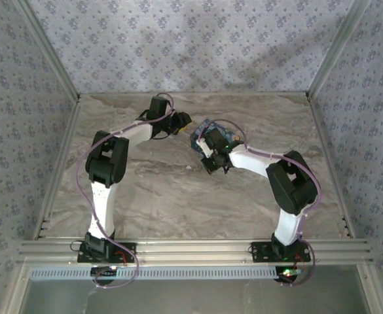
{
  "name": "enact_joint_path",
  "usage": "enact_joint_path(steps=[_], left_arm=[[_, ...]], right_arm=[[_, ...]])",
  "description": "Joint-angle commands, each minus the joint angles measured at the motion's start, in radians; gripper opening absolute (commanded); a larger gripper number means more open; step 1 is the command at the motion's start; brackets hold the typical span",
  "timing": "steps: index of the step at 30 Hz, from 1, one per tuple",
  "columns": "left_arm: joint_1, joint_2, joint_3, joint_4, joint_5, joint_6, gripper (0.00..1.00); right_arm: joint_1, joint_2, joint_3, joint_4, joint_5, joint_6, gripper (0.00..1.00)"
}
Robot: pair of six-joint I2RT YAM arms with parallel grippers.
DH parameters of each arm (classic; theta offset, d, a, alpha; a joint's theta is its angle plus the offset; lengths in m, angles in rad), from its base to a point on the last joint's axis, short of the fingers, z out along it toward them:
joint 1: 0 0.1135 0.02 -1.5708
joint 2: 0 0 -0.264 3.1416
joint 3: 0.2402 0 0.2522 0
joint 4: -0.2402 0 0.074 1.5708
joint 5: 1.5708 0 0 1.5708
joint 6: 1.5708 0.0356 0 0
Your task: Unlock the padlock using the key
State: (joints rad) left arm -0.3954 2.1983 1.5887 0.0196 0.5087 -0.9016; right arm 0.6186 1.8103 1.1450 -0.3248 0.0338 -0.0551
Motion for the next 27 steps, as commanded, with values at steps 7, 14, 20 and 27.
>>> enact_joint_path(steps=[7, 14, 20, 27], left_arm=[[-0.031, 0.029, 0.032, -0.016, 0.043, 0.013, 0.42], [-0.015, 0.007, 0.001, 0.010, 0.053, 0.003, 0.41], [-0.031, 0.033, 0.018, 0.005, 0.086, 0.000, 0.34], [-0.033, 0.033, 0.004, 0.010, 0.089, -0.001, 0.28]], right_arm=[[0.013, 0.061, 0.128, -0.019, -0.004, -0.063, 0.00], [0.032, 0.049, 0.107, -0.005, -0.013, -0.068, 0.00], [0.043, 0.073, 0.137, 0.009, -0.008, -0.103, 0.00], [0.039, 0.108, 0.162, -0.013, -0.029, -0.163, 0.00]])
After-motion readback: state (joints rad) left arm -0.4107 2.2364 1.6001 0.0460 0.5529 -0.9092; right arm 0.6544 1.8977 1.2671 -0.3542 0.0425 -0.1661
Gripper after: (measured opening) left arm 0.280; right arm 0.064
